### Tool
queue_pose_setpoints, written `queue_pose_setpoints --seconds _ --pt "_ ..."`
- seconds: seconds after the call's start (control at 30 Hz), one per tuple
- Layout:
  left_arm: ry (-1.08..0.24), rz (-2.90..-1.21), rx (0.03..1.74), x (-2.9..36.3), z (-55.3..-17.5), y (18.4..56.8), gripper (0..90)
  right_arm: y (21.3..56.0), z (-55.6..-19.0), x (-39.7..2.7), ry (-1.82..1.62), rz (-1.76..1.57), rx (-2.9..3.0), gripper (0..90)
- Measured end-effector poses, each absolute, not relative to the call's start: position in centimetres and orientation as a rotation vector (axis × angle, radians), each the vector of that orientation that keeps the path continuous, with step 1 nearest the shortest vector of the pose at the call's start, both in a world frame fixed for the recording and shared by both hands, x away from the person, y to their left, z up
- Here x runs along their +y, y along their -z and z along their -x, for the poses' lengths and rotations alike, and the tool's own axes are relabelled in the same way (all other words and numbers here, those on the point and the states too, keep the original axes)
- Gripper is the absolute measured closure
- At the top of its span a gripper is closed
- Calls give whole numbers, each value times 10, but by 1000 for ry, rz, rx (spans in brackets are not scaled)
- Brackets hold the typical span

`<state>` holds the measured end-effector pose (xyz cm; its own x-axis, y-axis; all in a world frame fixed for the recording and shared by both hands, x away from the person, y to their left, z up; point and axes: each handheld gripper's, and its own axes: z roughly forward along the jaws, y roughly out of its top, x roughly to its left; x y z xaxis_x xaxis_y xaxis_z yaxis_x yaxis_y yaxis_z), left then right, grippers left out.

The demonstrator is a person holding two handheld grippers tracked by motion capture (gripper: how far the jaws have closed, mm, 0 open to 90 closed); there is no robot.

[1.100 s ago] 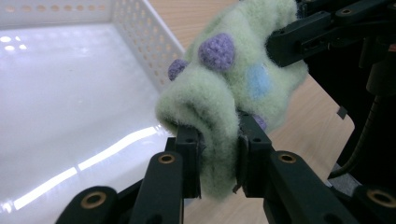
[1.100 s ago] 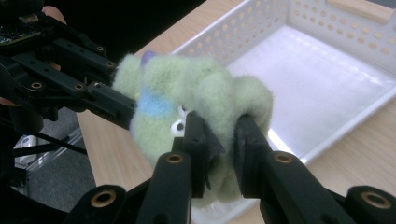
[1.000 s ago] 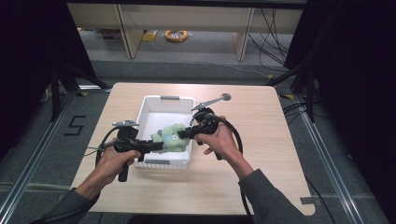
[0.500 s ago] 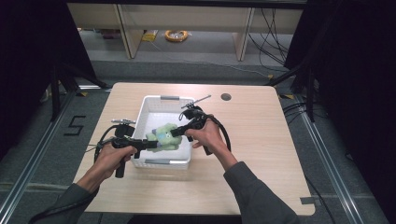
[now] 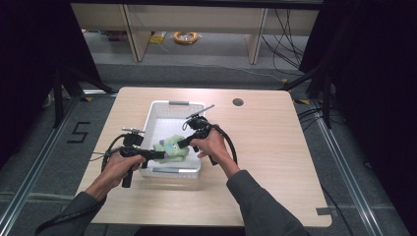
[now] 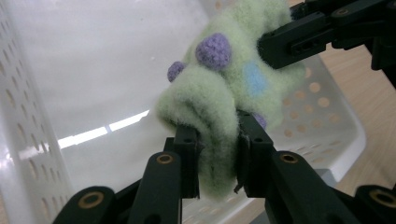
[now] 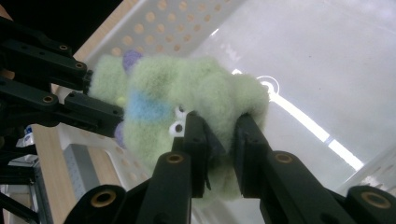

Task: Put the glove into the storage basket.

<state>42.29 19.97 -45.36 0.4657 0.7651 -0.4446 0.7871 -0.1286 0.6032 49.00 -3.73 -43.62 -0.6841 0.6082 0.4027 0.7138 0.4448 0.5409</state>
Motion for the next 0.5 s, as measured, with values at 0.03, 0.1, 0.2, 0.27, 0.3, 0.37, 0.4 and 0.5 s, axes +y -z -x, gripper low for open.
queue_pose_setpoints --seconds 0.03,0.1,0.2,0.27,0.3,0.37,0.4,0.5 --pt "35 -1898 1306 200 -423 454 721 439 -491 -35 1055 1163 -2550 781" --pt "31 -1907 1308 200 -424 455 719 440 -492 -34 1040 1175 -2552 781" --pt "18 -1938 1294 198 -425 456 716 444 -494 -33 1024 1182 -2569 781" --pt "20 -1925 1305 196 -425 457 702 444 -493 -32 1012 1189 -2572 781" --pt "18 -1925 1312 195 -425 457 702 446 -494 -32 1009 1181 -2578 781" --pt "20 -1929 1321 195 -426 457 627 448 -495 -31 979 1194 -2610 781" --pt "10 -1933 1329 195 -426 457 627 448 -495 -31 979 1194 -2610 781" --pt "-12 -1962 1319 197 -426 456 576 450 -495 -32 959 1194 -2633 780"
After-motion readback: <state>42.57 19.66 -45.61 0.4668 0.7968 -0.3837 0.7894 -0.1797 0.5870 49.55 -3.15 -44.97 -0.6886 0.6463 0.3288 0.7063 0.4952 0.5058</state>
